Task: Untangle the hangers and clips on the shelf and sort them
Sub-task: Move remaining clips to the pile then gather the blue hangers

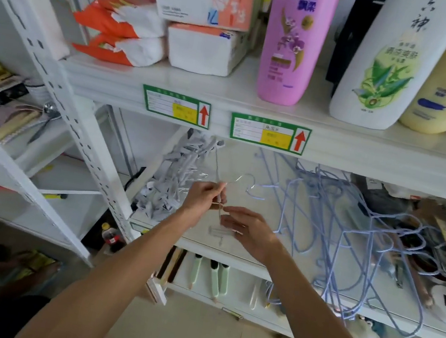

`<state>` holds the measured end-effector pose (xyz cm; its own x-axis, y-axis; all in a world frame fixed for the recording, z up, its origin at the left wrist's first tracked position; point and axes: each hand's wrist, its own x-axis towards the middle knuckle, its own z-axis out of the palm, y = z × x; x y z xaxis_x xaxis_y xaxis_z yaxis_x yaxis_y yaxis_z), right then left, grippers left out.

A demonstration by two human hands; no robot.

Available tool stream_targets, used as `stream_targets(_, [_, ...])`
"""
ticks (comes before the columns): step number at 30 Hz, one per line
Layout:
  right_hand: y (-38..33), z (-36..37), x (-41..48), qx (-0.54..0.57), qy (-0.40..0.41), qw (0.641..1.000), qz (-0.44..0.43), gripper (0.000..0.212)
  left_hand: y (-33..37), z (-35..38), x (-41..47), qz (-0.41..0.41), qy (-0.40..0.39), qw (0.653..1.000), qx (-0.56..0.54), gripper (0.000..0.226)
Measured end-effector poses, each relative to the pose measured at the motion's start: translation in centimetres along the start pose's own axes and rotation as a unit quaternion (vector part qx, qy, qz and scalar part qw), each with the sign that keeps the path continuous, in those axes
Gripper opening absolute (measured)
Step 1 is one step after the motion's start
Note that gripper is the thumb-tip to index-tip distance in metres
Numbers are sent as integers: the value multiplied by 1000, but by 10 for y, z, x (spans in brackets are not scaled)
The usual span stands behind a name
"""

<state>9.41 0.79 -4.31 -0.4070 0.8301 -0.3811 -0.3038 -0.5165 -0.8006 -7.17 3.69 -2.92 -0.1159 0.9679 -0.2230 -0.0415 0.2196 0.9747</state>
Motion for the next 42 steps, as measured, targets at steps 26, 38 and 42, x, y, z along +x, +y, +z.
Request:
stream_targets(26, [31,44,31,-97,91,990,40,18,56,-100,91,-33,3,976,215,12])
stream_targets(38, [36,59,104,-227,237,941,82,54,29,-115,107,-20,-49,909,414,33])
stream_targets(42, [39,67,120,-214,235,944,87,46,18,-120,113,-45,-37,904,424,38])
